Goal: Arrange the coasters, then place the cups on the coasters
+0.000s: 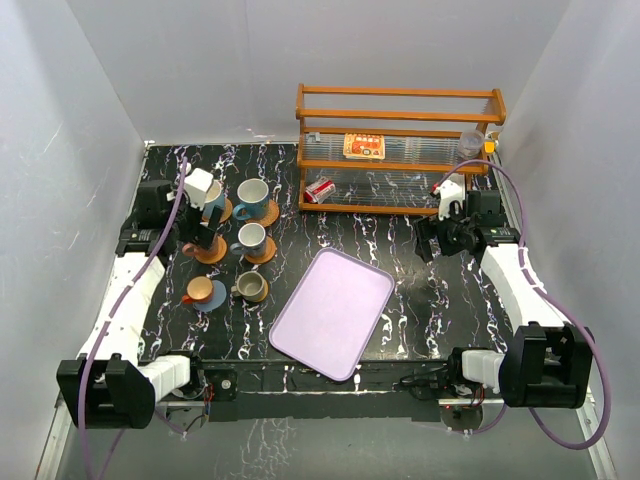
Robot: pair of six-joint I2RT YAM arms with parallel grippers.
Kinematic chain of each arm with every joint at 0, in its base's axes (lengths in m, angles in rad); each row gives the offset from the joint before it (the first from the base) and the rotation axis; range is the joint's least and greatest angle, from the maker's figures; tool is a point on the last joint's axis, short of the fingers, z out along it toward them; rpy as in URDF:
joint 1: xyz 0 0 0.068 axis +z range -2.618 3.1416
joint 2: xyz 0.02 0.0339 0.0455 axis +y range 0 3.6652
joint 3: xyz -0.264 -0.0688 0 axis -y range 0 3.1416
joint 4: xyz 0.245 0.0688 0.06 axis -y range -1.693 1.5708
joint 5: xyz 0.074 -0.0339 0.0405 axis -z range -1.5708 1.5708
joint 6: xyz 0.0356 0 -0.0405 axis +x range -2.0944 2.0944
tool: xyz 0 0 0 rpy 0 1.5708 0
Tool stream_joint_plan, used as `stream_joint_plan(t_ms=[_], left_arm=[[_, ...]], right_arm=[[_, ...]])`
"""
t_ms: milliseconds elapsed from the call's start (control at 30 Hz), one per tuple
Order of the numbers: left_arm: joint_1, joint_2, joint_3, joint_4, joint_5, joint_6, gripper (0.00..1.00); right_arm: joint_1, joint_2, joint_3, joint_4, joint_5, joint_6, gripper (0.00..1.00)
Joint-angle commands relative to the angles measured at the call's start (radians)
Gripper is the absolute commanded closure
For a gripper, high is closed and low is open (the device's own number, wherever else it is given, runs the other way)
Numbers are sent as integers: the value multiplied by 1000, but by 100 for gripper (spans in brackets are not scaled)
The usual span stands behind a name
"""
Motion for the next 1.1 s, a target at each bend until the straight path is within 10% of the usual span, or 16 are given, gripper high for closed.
stream_joint_plan(t_ms=[0,1067], left_arm=[[4,-17,-29,101,-105,-108,1],[90,-109,-63,371,28,-234,1]], right_arm=[[-7,-2,46,59,31,40,2],[-7,-205,85,470,366,214,1]])
